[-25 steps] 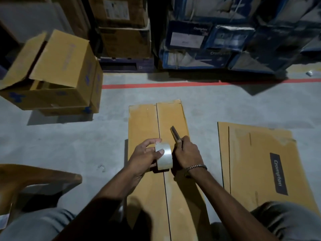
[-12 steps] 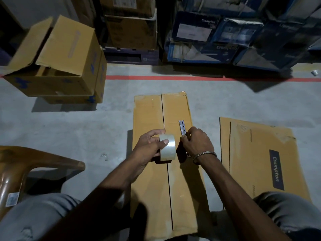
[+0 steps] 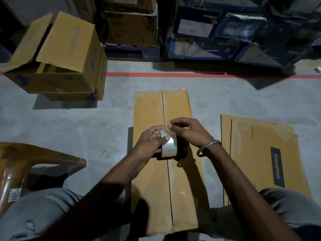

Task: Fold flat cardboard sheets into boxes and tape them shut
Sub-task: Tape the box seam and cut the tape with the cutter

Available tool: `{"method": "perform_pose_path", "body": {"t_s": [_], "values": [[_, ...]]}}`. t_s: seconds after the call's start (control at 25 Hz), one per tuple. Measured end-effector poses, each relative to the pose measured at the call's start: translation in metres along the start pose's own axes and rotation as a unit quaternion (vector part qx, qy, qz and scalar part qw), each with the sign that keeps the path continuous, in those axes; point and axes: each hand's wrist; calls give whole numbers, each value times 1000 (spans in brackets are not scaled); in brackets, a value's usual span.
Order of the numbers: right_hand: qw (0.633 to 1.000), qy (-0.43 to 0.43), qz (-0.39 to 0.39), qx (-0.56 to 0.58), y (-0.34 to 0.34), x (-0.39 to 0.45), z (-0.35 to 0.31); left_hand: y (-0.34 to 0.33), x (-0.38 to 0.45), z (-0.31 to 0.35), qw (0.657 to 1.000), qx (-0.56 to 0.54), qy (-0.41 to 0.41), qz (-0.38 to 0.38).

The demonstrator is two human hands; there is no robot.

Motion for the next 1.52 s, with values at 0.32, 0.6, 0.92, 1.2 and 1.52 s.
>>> {"method": "perform_pose_path", "body": {"t_s": [0.32, 0.6, 0.92, 1.2, 1.52], "values": [[988, -10, -101, 118, -7, 3, 5, 3, -3, 0, 999, -9, 6, -36], [990, -14, 3, 138, -13, 8, 7, 4, -3, -1, 998, 1, 15, -56], [988, -19, -109, 104, 3, 3, 5, 4, -3, 1, 999, -5, 28, -45], [976, -28, -39, 213, -12, 4, 5, -2, -9, 4, 998, 11, 32, -51], [979, 35, 10, 199, -12, 4, -1, -3, -5, -8, 997, 64, 39, 13]]}}
Point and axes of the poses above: each hand's wrist, its own x-axis towards the middle knuckle, its own y-axis out of the back of the hand, z = x × y, and after that the axes turned 12 degrees about -y, right-handed
